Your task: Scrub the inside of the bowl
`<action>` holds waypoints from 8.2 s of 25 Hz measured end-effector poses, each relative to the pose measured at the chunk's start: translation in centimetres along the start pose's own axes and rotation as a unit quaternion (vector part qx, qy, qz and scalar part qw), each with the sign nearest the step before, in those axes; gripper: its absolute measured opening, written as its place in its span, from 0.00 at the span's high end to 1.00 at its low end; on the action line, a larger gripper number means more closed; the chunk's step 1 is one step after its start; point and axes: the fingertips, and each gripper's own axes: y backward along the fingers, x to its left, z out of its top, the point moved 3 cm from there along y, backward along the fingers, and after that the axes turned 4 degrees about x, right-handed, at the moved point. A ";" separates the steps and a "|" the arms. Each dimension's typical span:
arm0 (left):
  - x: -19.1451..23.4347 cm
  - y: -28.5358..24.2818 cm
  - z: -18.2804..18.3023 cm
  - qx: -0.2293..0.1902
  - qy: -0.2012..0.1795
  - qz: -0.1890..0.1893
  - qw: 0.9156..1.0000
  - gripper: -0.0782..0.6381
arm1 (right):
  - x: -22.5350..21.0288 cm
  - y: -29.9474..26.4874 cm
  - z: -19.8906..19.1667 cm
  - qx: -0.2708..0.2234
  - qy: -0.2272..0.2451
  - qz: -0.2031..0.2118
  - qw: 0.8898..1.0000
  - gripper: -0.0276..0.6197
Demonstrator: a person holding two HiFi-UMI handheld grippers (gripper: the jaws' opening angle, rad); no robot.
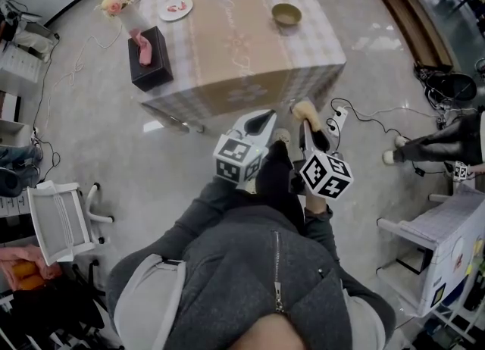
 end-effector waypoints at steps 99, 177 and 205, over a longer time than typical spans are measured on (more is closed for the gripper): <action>20.8 -33.8 12.4 0.029 -0.122 0.071 0.990 0.06 | -14.6 -29.5 18.4 0.082 0.008 0.077 0.994 0.85; 24.8 -38.6 8.1 0.102 -0.089 0.053 0.989 0.07 | -5.5 -35.5 22.4 0.242 0.484 0.239 0.806 0.85; 24.7 -38.6 8.0 0.104 -0.088 0.052 0.989 0.07 | -7.0 -41.3 20.8 0.298 0.622 0.224 0.688 0.85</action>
